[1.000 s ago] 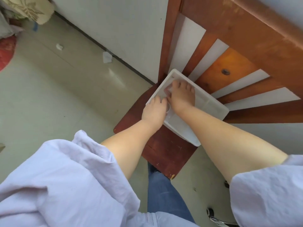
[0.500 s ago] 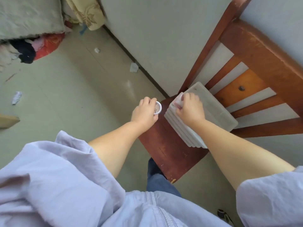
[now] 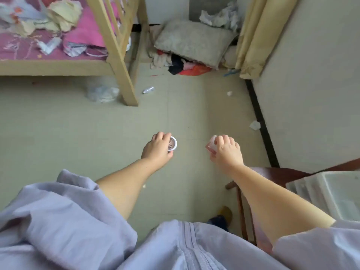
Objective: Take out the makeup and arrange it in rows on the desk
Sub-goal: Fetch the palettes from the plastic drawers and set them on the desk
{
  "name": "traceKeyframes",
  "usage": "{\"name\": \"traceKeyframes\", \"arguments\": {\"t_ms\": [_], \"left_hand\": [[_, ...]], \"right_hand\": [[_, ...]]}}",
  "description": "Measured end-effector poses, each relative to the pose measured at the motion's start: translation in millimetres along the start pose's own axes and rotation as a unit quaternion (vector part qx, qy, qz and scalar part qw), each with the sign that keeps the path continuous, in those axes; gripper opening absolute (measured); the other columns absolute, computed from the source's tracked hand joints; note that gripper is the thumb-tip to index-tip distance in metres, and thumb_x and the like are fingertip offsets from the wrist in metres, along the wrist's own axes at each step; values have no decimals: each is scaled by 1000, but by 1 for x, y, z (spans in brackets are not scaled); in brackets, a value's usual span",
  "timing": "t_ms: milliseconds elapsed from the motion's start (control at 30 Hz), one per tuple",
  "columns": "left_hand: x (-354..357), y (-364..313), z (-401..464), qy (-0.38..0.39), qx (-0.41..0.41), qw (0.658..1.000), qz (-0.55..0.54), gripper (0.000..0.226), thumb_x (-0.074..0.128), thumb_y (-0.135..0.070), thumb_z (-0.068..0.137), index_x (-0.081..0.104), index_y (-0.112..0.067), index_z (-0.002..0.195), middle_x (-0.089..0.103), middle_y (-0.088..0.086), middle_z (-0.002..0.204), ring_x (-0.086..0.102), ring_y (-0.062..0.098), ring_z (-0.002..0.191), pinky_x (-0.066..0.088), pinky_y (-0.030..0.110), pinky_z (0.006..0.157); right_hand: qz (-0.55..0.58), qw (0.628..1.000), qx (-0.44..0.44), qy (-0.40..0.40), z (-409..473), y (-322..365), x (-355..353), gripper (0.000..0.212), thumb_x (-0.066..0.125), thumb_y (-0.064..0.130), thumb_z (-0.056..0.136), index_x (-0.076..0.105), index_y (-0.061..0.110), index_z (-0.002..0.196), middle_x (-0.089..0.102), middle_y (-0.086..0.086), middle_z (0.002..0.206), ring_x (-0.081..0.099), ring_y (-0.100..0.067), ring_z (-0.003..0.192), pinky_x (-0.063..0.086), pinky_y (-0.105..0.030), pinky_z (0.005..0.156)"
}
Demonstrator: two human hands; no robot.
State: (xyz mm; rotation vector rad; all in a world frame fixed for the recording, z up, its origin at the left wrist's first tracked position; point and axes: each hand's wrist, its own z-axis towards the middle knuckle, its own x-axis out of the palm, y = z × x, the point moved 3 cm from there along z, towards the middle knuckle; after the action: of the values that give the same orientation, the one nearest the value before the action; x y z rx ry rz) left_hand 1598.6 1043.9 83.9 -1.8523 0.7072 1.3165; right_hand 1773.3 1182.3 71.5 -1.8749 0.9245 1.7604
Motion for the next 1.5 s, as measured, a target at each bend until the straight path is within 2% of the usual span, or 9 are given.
{"name": "traceKeyframes", "arguments": {"t_ms": [200,400,767,1000,1100,1233,1300,1433,1500], "left_hand": [[-32,170,-91,-56,-188,980,-34,50,56,-22,86,41,-15,133,43,8,128,42,26,119,45,36,79],[-35,273,-161,-95,-324,938,-83,47,56,-21,85,43,-15,129,43,8,125,42,26,117,44,36,75],[-72,451,-158,-152,-414,890,-115,47,54,-21,85,42,-18,130,44,3,125,44,21,114,49,34,79],[-109,569,-165,-188,-482,846,-130,49,54,-25,88,39,-18,133,42,3,127,43,20,115,46,32,82],[-106,617,-198,-176,-516,829,-124,50,53,-26,89,38,-17,135,42,4,129,44,21,117,49,34,84],[-100,695,-257,-192,-604,760,-143,48,54,-27,90,38,-15,134,42,6,129,43,23,117,49,35,87],[-99,742,-282,-188,-620,750,-136,49,53,-28,90,37,-14,135,42,7,130,43,23,118,49,34,87],[-117,843,-327,-185,-639,734,-140,50,53,-27,90,37,-14,135,41,7,130,43,23,118,50,34,86],[-132,893,-344,-176,-629,744,-141,48,53,-28,90,38,-15,134,41,6,129,44,23,117,50,34,86]], "right_hand": [[-24,983,-179,26,22,187,9,45,51,34,88,40,10,124,44,-7,129,40,-26,121,30,-32,100],[-48,945,-321,42,34,333,26,48,51,33,88,40,8,127,44,-8,131,39,-27,123,27,-34,104],[-97,886,-446,74,117,527,73,46,50,35,88,40,12,127,44,-4,132,39,-24,125,24,-32,107],[-136,832,-529,96,177,692,87,46,51,36,89,38,14,127,43,-4,131,39,-24,124,25,-32,107],[-160,794,-577,104,170,768,106,47,50,38,89,37,14,128,43,-3,130,40,-23,123,27,-32,107],[-167,734,-647,121,144,876,138,49,50,38,90,36,13,130,43,-3,131,41,-23,123,27,-33,107],[-158,710,-675,123,129,935,154,50,50,38,89,37,13,131,43,-4,131,41,-23,123,27,-33,107],[-138,704,-684,131,109,1056,176,48,52,36,89,40,12,129,45,-4,131,41,-24,122,26,-33,107],[-128,708,-683,129,101,1111,180,48,52,36,89,41,11,128,46,-4,130,42,-24,122,27,-33,106]]}}
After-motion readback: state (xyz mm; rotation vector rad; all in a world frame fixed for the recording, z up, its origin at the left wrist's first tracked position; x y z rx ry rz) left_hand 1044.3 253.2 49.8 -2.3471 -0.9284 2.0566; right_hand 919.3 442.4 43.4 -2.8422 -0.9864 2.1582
